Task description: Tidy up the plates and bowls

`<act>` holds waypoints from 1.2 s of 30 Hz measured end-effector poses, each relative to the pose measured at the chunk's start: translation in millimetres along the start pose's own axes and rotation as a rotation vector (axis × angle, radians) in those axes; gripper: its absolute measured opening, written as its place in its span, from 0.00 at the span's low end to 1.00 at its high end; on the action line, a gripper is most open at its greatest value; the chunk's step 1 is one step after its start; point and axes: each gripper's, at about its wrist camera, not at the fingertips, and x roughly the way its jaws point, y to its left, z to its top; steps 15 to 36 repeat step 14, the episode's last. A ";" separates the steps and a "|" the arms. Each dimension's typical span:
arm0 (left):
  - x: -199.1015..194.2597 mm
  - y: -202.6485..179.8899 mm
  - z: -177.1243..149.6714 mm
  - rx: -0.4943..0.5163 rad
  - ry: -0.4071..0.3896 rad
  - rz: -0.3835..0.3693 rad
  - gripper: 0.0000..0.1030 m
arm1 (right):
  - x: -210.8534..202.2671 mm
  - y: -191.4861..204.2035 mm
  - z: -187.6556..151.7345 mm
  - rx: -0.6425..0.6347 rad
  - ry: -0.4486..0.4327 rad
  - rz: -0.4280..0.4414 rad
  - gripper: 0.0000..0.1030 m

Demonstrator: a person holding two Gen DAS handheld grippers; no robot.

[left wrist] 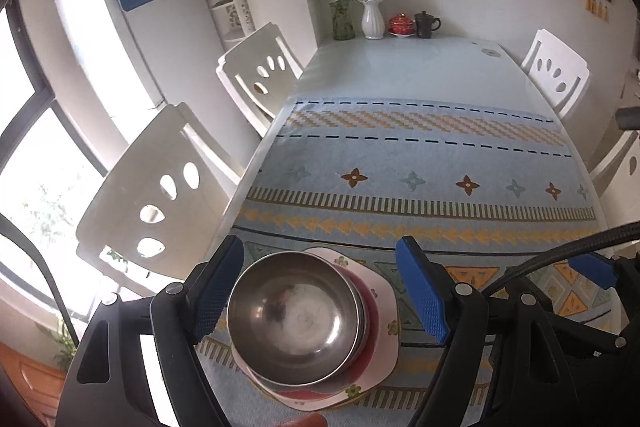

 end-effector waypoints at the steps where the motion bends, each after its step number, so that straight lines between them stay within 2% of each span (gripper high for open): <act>1: -0.3 -0.7 -0.2 0.001 0.001 0.001 0.75 | 1.0 -0.8 0.0 -0.002 0.003 0.007 0.57; 7: 0.6 -8.3 -0.3 -0.003 0.014 0.023 0.75 | 5.6 -10.3 -2.7 -0.003 0.009 0.022 0.57; 10: -6.3 -6.6 -1.2 -0.047 -0.038 0.028 0.75 | 7.5 -17.3 -5.5 -0.010 0.004 0.001 0.57; 13: -10.2 -10.9 -0.6 -0.046 -0.068 0.046 0.77 | 13.8 -30.9 -7.4 0.018 0.021 0.009 0.57; 36: -8.4 -14.7 -0.2 -0.037 -0.062 0.050 0.78 | 15.9 -35.1 -7.9 0.025 0.027 0.010 0.57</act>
